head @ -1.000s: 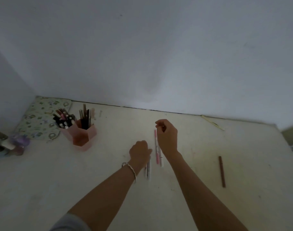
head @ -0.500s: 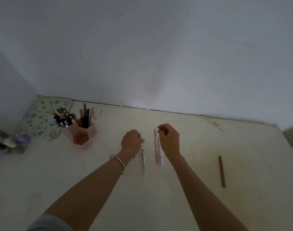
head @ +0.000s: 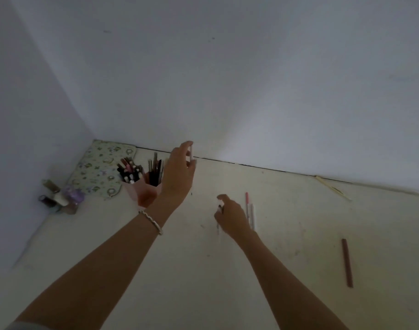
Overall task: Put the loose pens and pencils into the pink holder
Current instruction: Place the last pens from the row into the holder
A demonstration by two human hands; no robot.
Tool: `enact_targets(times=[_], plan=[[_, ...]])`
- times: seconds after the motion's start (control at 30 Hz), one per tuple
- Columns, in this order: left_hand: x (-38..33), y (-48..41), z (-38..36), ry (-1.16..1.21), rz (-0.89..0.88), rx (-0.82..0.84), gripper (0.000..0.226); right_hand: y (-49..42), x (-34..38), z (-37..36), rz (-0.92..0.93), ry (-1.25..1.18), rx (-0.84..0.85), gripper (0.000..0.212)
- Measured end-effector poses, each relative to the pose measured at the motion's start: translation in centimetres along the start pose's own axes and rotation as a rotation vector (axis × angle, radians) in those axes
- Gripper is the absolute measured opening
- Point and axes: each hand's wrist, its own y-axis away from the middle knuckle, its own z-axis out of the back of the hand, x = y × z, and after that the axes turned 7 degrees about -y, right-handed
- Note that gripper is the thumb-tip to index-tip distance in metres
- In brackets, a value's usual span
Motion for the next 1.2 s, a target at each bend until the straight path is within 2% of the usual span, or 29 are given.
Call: enact_targets(times=[0.13,0.23,0.3,0.4,0.5,0.63,0.83,0.93,1.0,1.07,1.2], plan=[[2.7,-2.2,4.6,-0.079,-0.023,-0.165,0.036,-2.0,5.1,1.4,0.177,-0.322,-0.304,0.034],[4.5,-2.7,6.3,-0.178,-0.004,-0.140,0.030,-2.8,8.5,1.5,0.285,-0.440,-0.432,0.029],[5.3,-2.6,6.5,-0.315,-0.035,-0.085,0.023,-3.0,10.1,1.1,0.318,-0.476,-0.449,0.027],[6.5,-2.6,6.4,-0.644,-0.122,-0.028,0.012,-2.9,11.6,0.0,0.313,-0.551,-0.405,0.031],[7.1,-2.9,6.8,-0.684,-0.136,-0.128,0.018,-2.6,13.2,-1.0,0.362,-0.594,-0.401,0.033],[6.7,-4.0,8.2,-0.630,-0.115,-0.219,0.022,-2.5,14.9,-3.1,0.480,-0.503,-0.368,0.027],[5.1,-3.9,9.5,-0.488,-0.106,-0.211,0.018,-2.5,13.7,-6.2,0.669,-0.014,-0.356,0.021],[3.2,-3.3,8.5,-0.440,-0.144,-0.216,0.018,-1.9,12.4,-5.6,0.650,-0.070,-0.466,0.030],[1.5,-2.4,6.5,-0.392,-0.193,-0.187,0.017,-1.9,11.0,-3.9,0.570,-0.180,-0.583,0.033],[-0.5,-1.0,3.2,-0.329,-0.207,-0.091,0.017,-2.0,8.9,-1.6,0.482,-0.268,-0.672,0.035],[-2.7,2.5,-4.9,-0.291,-0.095,0.318,0.033,-1.6,4.3,3.1,0.313,-0.354,-0.800,0.038]])
